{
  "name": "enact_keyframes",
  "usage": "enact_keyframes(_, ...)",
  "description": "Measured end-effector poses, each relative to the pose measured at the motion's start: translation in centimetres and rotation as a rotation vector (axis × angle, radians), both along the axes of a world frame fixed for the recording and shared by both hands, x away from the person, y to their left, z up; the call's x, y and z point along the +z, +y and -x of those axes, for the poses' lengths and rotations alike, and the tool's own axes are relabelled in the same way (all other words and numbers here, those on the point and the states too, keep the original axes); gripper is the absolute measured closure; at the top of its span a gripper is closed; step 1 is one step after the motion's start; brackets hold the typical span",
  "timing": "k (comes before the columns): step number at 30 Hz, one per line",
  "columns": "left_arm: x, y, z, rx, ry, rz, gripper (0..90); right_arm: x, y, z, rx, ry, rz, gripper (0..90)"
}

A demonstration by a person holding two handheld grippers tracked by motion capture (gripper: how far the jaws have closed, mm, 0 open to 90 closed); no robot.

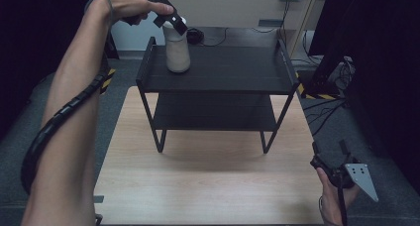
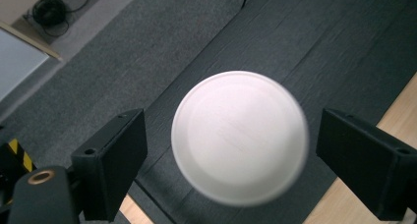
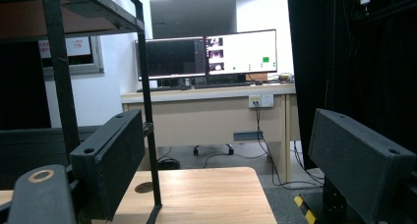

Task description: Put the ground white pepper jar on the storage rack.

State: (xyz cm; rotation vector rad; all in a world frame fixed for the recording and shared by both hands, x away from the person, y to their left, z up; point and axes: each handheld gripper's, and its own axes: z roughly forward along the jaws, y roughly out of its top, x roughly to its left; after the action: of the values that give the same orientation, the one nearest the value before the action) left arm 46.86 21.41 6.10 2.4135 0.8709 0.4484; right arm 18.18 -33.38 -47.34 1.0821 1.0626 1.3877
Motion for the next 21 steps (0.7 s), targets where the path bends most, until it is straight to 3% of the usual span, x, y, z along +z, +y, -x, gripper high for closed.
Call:
enact_keyframes(3,0.9,0.4,1.0,-0.014,-0.012,0.003,11.1,0.0,0.0,0.0,0.000,-0.001,-0.001,13.6)
enact_keyframes(12,3.8,2.9,6.1,-0.043,-0.079,0.023,6.2,0.0,0.1,0.0,0.000,0.001,0.005,13.6)
enact_keyframes(14,4.1,3.7,7.1,-0.046,-0.086,0.041,5.7,0.1,0.3,0.0,0.000,0.000,0.003,13.6)
enact_keyframes(15,4.1,3.7,7.1,-0.046,-0.086,0.041,5.1,0.1,0.3,0.0,0.000,0.000,0.003,13.6)
enact_keyframes(17,4.3,4.8,8.7,-0.063,-0.103,0.042,5.1,0.1,0.4,0.0,0.001,-0.001,0.006,13.6)
enact_keyframes(21,4.4,6.0,10.3,-0.074,-0.114,0.041,5.0,0.1,0.5,-0.1,0.003,0.002,0.010,13.6)
